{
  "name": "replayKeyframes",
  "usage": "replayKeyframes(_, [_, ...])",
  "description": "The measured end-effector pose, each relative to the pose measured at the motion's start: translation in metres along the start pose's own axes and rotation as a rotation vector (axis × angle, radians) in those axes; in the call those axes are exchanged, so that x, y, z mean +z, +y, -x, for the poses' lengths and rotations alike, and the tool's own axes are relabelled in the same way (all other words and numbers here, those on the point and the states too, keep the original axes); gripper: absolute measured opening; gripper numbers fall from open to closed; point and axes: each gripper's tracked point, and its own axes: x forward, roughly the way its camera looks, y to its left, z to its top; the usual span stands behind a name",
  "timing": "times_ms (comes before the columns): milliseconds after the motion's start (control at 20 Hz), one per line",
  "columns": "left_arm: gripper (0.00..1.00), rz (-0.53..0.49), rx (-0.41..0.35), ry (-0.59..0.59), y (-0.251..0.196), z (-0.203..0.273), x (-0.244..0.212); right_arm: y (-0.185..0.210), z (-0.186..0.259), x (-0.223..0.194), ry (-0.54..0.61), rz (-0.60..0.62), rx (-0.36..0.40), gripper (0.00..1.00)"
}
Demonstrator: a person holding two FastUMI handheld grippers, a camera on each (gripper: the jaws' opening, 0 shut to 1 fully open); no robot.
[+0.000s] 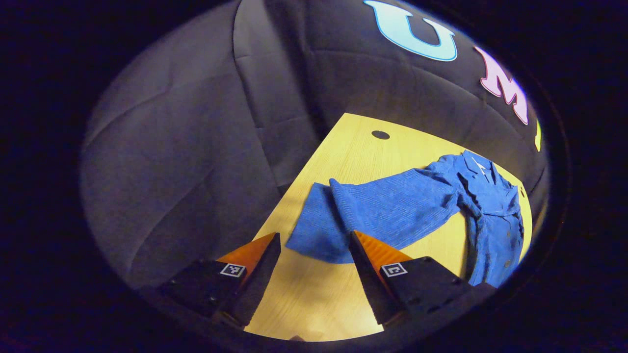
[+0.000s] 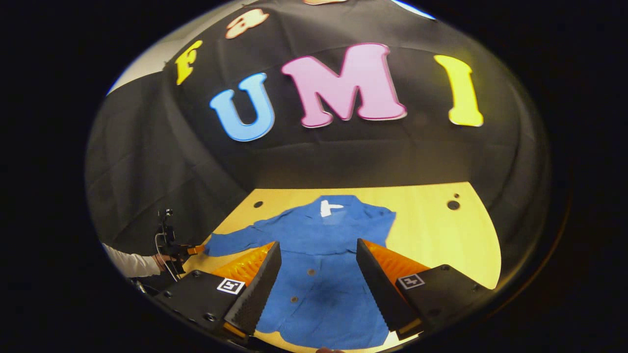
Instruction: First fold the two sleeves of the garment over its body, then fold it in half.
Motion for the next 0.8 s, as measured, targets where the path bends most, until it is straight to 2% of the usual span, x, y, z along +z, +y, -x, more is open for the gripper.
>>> replayKeyframes(100, [0.83,-0.013,0.014,0.029,0.007,-0.018,-0.002,-0.004,0.006,-0.001,-0.009,-0.02,-0.033,0.97])
replayKeyframes(200, [0.83,-0.003,-0.011,0.098,0.01,-0.029,-0.019,-0.002,0.006,0.0,-0.026,-0.032,-0.047,0.97])
replayKeyframes(250, [0.83,-0.012,-0.024,0.018,0.008,-0.034,-0.003,0.0,0.005,0.0,-0.028,-0.04,-0.046,0.97])
replayKeyframes(300, [0.84,-0.028,-0.038,0.053,0.01,-0.036,-0.011,0.003,0.007,0.0,-0.026,-0.051,-0.041,0.97])
replayKeyframes(400, [0.82,-0.039,-0.064,0.047,0.001,-0.039,-0.009,0.012,0.006,0.002,-0.014,-0.074,-0.022,0.97])
replayKeyframes(500, [0.44,-0.042,-0.063,0.049,0.003,-0.035,-0.008,0.02,0.003,0.002,-0.003,-0.086,0.002,0.97])
replayKeyframes(600, [0.15,-0.011,-0.053,0.075,0.004,-0.033,-0.008,0.025,0.002,0.003,0.006,-0.093,0.02,0.97])
replayKeyframes(650, [0.06,0.018,-0.049,0.1,0.002,-0.033,-0.008,0.024,0.004,0.004,0.007,-0.093,0.022,0.97])
replayKeyframes(700, [0.07,0.057,-0.045,0.113,0.001,-0.032,-0.006,0.023,0.006,0.004,0.011,-0.094,0.02,0.97])
replayKeyframes(750, [0.0,0.086,-0.063,0.127,-0.003,-0.032,-0.005,0.02,0.007,0.004,0.01,-0.094,0.017,0.97])
replayKeyframes(800, [0.0,0.111,-0.102,0.134,-0.01,-0.03,-0.007,0.015,0.01,0.004,0.007,-0.089,0.008,0.97])
